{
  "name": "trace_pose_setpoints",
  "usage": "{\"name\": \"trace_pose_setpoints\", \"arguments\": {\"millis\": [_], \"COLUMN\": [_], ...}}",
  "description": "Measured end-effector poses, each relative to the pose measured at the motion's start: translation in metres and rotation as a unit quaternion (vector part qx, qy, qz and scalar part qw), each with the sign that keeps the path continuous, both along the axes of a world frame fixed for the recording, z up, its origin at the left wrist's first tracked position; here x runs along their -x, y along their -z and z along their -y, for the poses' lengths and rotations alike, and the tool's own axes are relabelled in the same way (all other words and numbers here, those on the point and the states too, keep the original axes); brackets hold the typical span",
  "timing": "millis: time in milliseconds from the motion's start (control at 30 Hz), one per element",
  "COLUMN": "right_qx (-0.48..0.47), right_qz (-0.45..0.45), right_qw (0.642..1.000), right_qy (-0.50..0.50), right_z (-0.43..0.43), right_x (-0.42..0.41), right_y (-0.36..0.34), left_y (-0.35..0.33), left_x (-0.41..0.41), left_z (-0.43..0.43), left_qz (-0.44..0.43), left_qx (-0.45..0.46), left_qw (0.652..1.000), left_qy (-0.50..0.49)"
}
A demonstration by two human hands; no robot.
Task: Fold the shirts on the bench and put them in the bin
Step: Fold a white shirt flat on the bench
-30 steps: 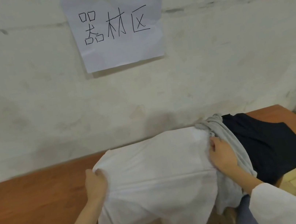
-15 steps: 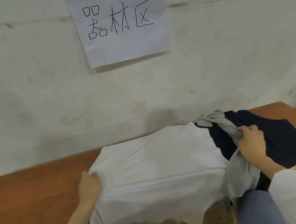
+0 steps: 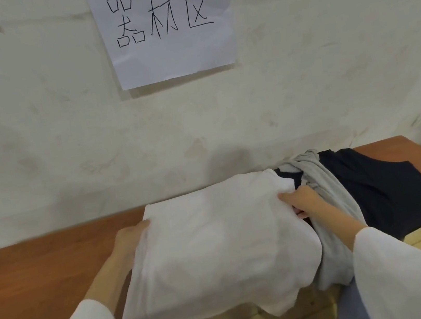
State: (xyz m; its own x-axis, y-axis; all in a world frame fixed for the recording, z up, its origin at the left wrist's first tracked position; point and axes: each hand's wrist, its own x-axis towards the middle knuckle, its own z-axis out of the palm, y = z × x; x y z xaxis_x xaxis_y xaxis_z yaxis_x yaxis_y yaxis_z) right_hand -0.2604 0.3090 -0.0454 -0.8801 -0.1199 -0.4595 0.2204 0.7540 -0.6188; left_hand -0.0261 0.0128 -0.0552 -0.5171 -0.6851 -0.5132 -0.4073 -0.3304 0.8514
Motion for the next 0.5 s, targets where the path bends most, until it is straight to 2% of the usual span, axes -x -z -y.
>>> {"name": "trace_pose_setpoints", "arguments": {"millis": [33, 100, 133, 200, 267, 300, 333, 367, 400, 500], "right_qx": [0.003, -0.026, -0.032, -0.024, -0.065, -0.028, 0.096, 0.113, 0.149, 0.101], "right_qz": [0.022, 0.003, -0.026, -0.070, -0.181, -0.202, -0.212, -0.269, -0.289, -0.285], "right_qw": [1.000, 0.999, 0.998, 0.997, 0.980, 0.979, 0.972, 0.956, 0.946, 0.945], "right_qy": [-0.001, -0.045, -0.050, -0.020, -0.046, -0.025, 0.027, 0.009, 0.011, -0.128], "right_z": [0.007, 0.019, 0.023, 0.031, 0.041, 0.046, 0.055, 0.062, 0.072, 0.093], "right_x": [0.000, 0.003, 0.005, 0.006, 0.000, -0.002, -0.005, -0.008, -0.012, -0.012], "right_y": [-0.001, -0.003, -0.001, -0.007, -0.019, -0.023, -0.024, -0.025, -0.027, -0.017], "left_y": [-0.006, -0.014, -0.014, -0.011, -0.005, -0.001, 0.004, 0.006, 0.011, 0.020], "left_x": [0.005, 0.014, 0.017, 0.020, 0.013, 0.005, -0.005, -0.014, -0.024, -0.044], "left_z": [-0.001, 0.001, 0.005, 0.020, 0.039, 0.049, 0.059, 0.064, 0.071, 0.080], "left_qz": [-0.021, -0.049, -0.057, -0.098, -0.126, -0.122, -0.115, -0.110, -0.102, -0.078], "left_qx": [-0.041, -0.109, -0.121, -0.128, -0.089, -0.048, -0.011, 0.012, 0.035, 0.069], "left_qw": [0.999, 0.991, 0.990, 0.986, 0.979, 0.977, 0.974, 0.969, 0.965, 0.969], "left_qy": [0.019, 0.062, 0.053, -0.033, -0.130, -0.167, -0.196, -0.219, -0.239, -0.225]}}
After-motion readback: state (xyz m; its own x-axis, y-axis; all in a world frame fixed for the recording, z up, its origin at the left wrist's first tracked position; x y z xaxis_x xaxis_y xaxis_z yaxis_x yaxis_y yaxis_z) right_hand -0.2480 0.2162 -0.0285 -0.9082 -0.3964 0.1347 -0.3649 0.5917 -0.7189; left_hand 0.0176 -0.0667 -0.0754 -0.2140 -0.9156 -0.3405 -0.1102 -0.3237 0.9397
